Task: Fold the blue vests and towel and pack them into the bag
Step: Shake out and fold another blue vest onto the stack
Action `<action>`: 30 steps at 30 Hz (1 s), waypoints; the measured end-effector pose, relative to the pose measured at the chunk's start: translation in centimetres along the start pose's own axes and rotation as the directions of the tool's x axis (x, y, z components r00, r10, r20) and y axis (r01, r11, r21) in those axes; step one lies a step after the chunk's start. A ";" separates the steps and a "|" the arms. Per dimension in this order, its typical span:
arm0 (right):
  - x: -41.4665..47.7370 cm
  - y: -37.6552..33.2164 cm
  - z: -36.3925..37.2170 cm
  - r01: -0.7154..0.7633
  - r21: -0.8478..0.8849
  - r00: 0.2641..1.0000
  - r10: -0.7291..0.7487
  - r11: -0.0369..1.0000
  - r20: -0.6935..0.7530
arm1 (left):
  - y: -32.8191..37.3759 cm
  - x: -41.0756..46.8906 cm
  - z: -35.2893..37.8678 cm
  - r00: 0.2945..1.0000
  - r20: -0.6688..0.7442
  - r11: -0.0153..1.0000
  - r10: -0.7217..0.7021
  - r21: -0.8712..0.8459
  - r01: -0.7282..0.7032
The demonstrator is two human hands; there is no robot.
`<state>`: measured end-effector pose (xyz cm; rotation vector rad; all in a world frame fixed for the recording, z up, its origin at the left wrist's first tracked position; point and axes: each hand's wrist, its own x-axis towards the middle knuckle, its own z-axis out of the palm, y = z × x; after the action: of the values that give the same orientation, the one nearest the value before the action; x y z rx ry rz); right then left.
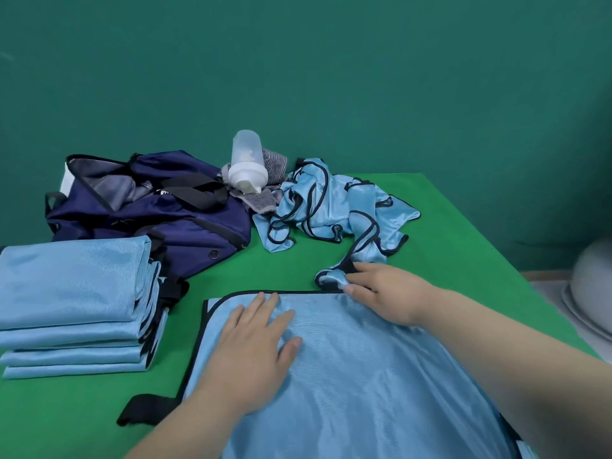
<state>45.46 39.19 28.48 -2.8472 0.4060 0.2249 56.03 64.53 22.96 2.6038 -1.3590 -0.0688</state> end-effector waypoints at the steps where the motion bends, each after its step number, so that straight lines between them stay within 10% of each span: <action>1: 0.8 0.0 0.0 -0.001 0.000 1.000 0.001 1.000 0.005 | 0.1 0.0 0.0 1.000 -0.012 1.000 -0.003 -0.005 0.003; 10: 6.3 -0.9 -2.0 -0.092 0.037 0.995 0.093 0.995 -0.035 | 0.1 0.0 0.1 0.998 -0.056 1.000 0.023 0.001 -0.023; 22: -12.6 3.6 1.4 -0.241 0.106 0.898 0.264 0.965 -0.352 | 0.3 0.1 -0.1 1.000 -0.007 0.989 -0.009 0.148 0.010; 30: -15.8 4.5 4.3 -0.347 -0.027 0.930 0.340 0.938 -0.142 | 3.8 -1.9 -1.6 0.991 0.074 0.980 -0.108 0.178 0.094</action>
<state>28.67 40.18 26.31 -2.8312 0.9428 0.1066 52.12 64.24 25.13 2.8453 -1.3131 -0.0780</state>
